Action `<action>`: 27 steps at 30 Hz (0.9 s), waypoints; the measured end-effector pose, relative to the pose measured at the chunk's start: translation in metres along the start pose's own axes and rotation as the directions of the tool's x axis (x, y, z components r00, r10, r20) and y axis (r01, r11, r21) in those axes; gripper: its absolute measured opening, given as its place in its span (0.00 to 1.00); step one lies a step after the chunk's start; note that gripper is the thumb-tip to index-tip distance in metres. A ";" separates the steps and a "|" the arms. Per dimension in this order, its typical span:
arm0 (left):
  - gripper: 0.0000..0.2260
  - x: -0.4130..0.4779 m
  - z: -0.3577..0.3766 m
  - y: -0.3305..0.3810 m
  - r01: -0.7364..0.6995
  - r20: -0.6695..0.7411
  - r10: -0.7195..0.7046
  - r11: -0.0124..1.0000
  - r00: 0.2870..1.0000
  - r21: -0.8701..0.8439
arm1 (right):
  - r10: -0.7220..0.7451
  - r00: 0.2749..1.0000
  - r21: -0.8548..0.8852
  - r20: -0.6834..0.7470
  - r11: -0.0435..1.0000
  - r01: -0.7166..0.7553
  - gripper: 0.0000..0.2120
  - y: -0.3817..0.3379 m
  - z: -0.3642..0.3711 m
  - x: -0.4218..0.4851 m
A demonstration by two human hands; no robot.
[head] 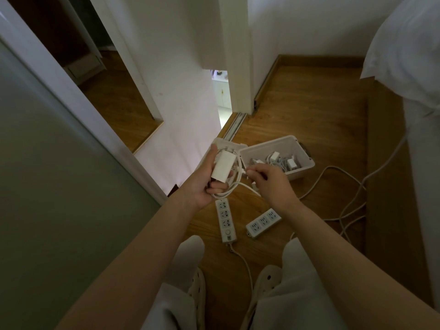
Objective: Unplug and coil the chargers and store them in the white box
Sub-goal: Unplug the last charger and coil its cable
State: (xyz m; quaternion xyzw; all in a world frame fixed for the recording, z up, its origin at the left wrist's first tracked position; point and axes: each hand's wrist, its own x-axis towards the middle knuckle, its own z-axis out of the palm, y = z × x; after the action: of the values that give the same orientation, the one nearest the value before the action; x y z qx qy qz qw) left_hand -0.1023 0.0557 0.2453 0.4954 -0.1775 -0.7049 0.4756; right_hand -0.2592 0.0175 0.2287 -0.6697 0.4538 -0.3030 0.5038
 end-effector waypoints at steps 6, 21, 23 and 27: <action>0.26 -0.002 -0.001 -0.001 0.021 0.018 -0.020 1.000 1.000 -0.021 | -0.041 0.994 0.122 0.105 0.992 0.029 0.09 0.004 -0.004 0.001; 0.22 0.005 0.005 -0.017 0.096 -0.054 -0.093 0.994 0.994 0.052 | 0.198 0.958 0.308 0.207 0.916 -0.257 0.06 0.009 0.006 0.003; 0.23 0.009 0.005 -0.023 0.108 -0.073 -0.102 0.992 0.992 0.073 | 0.246 0.953 0.288 0.176 0.913 -0.289 0.07 0.006 0.010 0.003; 0.22 0.015 0.002 -0.026 0.118 -0.103 -0.110 0.990 0.989 0.075 | 0.238 0.961 0.295 0.138 0.917 -0.269 0.12 -0.001 0.015 0.000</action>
State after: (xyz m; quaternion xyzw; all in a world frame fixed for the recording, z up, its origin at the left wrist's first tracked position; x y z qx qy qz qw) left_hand -0.1180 0.0548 0.2198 0.5579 -0.1534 -0.6979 0.4220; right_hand -0.2454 0.0235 0.2251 -0.5314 0.4579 -0.2692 0.6599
